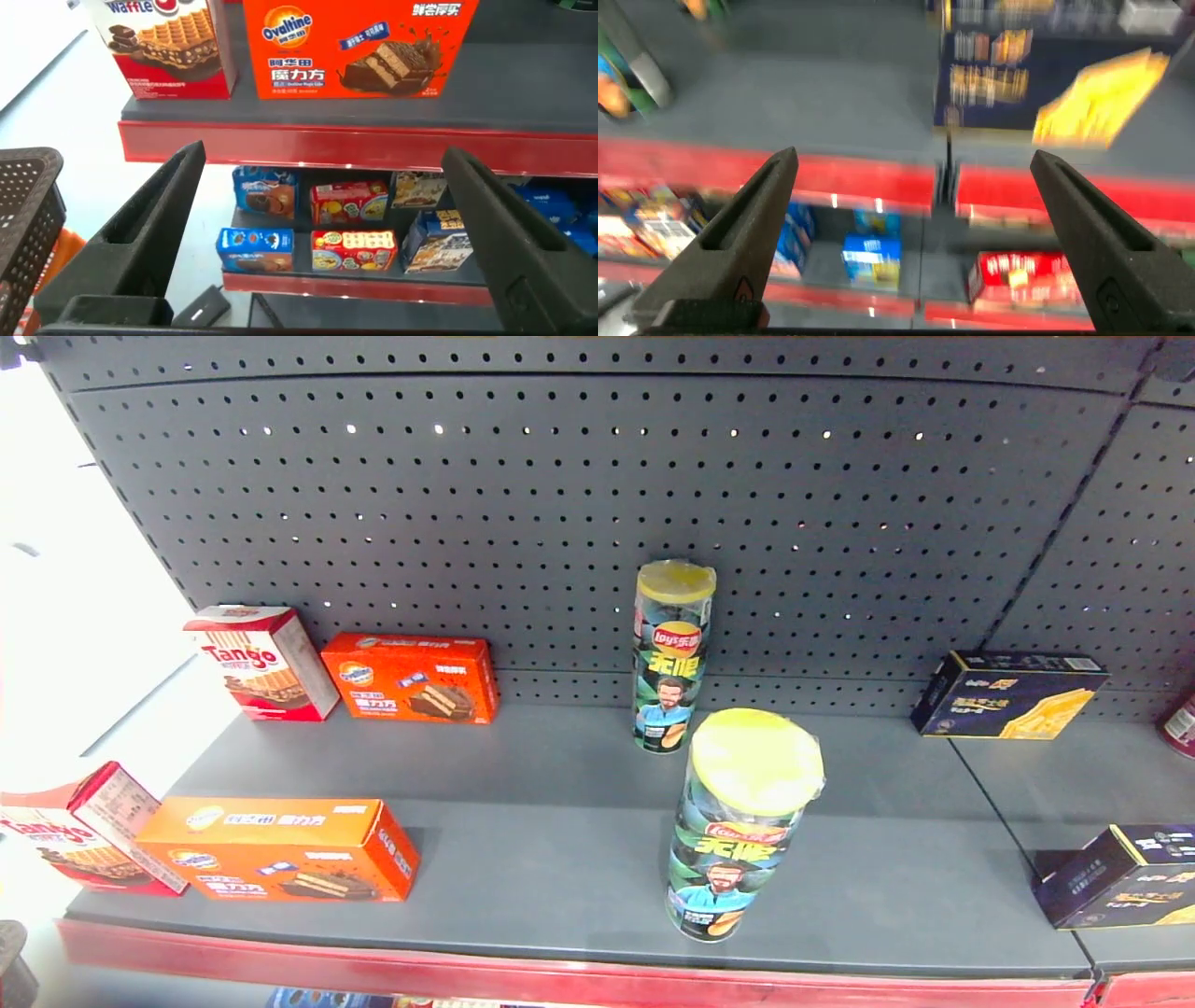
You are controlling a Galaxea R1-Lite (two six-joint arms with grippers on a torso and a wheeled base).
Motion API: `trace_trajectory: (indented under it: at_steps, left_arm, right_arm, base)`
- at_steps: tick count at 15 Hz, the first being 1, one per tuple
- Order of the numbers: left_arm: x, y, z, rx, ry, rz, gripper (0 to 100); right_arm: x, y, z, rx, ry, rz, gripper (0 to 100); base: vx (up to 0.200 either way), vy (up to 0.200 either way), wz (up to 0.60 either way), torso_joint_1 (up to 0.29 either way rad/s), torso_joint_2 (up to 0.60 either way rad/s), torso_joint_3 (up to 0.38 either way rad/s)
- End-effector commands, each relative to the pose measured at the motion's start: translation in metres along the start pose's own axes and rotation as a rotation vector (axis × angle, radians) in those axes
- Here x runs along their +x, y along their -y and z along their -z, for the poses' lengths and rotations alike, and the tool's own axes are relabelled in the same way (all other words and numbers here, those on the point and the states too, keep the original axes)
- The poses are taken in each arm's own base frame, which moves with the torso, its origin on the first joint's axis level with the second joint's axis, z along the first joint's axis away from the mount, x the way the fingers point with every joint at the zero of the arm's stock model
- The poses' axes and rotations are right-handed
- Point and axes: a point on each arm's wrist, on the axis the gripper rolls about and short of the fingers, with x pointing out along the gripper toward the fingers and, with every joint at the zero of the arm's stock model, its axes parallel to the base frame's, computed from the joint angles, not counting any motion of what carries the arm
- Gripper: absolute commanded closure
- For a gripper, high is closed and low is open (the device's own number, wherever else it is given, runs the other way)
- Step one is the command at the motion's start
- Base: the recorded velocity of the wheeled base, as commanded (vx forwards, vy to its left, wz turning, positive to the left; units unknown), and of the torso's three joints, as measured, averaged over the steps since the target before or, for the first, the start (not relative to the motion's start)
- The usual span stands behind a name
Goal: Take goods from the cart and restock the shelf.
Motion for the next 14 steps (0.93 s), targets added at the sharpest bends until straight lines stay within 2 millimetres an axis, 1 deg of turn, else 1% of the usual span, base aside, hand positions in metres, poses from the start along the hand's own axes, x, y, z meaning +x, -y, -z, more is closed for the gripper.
trace_trajectory:
  at_steps: [1, 2, 3, 5, 6, 8, 10, 13, 14]
  left_arm:
    - [0.0, 0.0, 0.0, 0.0, -0.004, -0.001, 0]
    - [0.0, 0.0, 0.0, -0.001, -0.005, -0.004, 0]
    - [0.0, 0.0, 0.0, 0.0, -0.004, -0.002, 0]
    - [0.0, 0.0, 0.0, -0.001, -0.005, -0.005, 0]
    - [0.0, 0.0, 0.0, -0.003, -0.005, -0.005, 0]
    - [0.0, 0.0, 0.0, -0.003, -0.005, -0.004, 0]
    - [0.0, 0.0, 0.0, -0.003, -0.005, -0.002, 0]
    - [0.0, 0.0, 0.0, -0.006, -0.005, -0.004, 0]
    - [0.0, 0.0, 0.0, -0.006, -0.005, -0.005, 0]
  right_arm:
    - [0.043, 0.002, -0.096, 0.005, -0.1, -0.064, 0]
    - [0.064, -0.001, -0.102, -0.014, -0.175, -0.192, 0]
    - [0.081, -0.006, -0.099, -0.054, -0.247, -0.282, 0]
    - [0.11, -0.02, -0.097, -0.112, -0.312, -0.412, 0]
    - [0.132, -0.034, -0.095, -0.129, -0.356, -0.487, 0]
    - [0.159, -0.056, -0.092, -0.154, -0.425, -0.581, 0]
    - [0.188, -0.078, -0.097, -0.171, -0.458, -0.632, 0]
    - [0.213, -0.107, -0.096, -0.205, -0.488, -0.664, 0]
    - [0.218, -0.113, -0.094, -0.209, -0.491, -0.674, 0]
  base:
    - [0.0, 0.0, 0.0, 0.0, 0.0, 0.0]
    - [0.0, 0.0, 0.0, 0.0, 0.0, 0.0]
    - [0.0, 0.0, 0.0, 0.0, 0.0, 0.0]
    - [0.0, 0.0, 0.0, 0.0, 0.0, 0.0]
    - [0.0, 0.0, 0.0, 0.0, 0.0, 0.0]
    - [0.0, 0.0, 0.0, 0.0, 0.0, 0.0]
    - [0.0, 0.0, 0.0, 0.0, 0.0, 0.0]
    - [0.0, 0.0, 0.0, 0.0, 0.0, 0.0]
    - [0.0, 0.0, 0.0, 0.0, 0.0, 0.0]
